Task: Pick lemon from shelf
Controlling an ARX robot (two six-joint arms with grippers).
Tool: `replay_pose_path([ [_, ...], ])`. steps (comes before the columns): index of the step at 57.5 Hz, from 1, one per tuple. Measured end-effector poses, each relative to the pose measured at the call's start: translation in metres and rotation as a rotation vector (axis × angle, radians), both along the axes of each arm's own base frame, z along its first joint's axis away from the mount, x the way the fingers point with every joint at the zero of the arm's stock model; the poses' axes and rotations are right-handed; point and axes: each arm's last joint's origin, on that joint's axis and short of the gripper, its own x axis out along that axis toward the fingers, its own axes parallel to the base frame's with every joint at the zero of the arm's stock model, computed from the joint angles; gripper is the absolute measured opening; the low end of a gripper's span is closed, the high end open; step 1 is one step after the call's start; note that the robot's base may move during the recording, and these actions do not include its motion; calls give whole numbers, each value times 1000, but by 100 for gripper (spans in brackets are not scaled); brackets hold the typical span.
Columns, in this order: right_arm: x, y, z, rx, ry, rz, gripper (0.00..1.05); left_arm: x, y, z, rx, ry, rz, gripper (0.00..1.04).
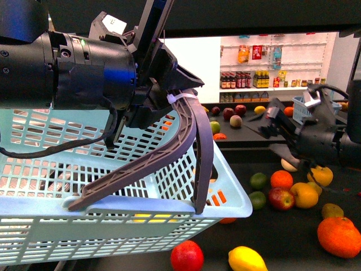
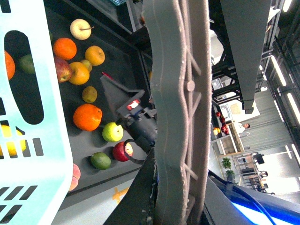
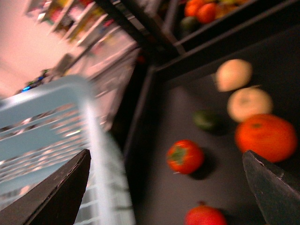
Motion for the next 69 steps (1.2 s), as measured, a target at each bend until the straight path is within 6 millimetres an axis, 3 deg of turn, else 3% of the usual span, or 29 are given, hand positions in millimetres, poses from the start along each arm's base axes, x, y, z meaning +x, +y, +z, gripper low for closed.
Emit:
replay_pose_path([
  [10,-1,-4,-84,-206,206,8,97,0,0,0,0,0,-4,11],
  [18,-6,7,-121,-323,262,86,97,0,-1,0,-1,0,-4,11],
  [50,-3,71,-164,-666,116,412,97,0,-1,0,-1,0,-4,11],
  [69,7,73,-179,-770,106,428,97,0,-1,0,0,0,-3,11],
])
